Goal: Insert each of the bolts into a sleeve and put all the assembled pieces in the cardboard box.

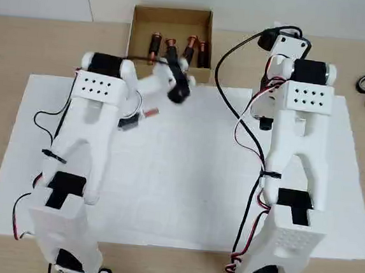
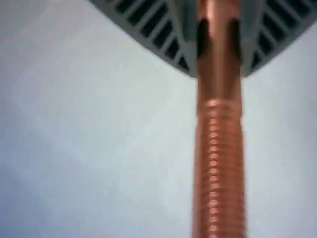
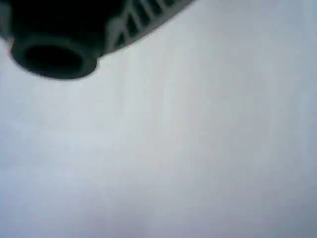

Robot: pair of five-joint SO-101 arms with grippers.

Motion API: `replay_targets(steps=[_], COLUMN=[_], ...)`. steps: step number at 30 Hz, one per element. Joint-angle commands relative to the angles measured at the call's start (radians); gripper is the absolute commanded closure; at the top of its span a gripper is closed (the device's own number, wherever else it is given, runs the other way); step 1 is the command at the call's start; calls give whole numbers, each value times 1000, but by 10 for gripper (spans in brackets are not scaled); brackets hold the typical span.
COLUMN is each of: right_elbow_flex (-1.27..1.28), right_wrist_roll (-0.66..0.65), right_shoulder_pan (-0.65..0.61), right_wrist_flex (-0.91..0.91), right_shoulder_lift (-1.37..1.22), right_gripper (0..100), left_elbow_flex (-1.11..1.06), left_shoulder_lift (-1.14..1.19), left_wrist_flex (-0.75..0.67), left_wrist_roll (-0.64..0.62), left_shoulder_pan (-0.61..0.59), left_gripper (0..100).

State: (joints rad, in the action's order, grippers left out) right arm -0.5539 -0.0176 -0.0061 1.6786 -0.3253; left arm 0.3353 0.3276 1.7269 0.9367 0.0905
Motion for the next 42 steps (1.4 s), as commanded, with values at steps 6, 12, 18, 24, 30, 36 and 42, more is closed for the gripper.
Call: replay_targets(steps=[6,12,18,24,30,36,42], right_elbow_flex=[-5,-5,-5,-5,-5,-5,-5], right_wrist_roll=[-12,-12,-12,-12,-12,-12,-11], right_shoulder_pan=[4,4,4,2,2,2,1], right_wrist_flex=[1,1,1,1,1,1,1], right_shoulder_lift=[70,70,68,68,68,68,68], right_gripper=[995,995,995,995,995,995,995], left_elbow_flex=[-208,-278,-288,-288,-237,-30,185], left_shoulder_lift=[-66,-66,-66,-68,-78,-78,-74], left_wrist_flex=[-172,-301,-361,-362,-365,-305,-20], left_wrist_roll=[331,362,261,244,46,-621,-1329], left_shoulder_pan=[-2,-6,-14,-23,-21,-18,-15], left_gripper=[993,991,872,859,864,891,826])
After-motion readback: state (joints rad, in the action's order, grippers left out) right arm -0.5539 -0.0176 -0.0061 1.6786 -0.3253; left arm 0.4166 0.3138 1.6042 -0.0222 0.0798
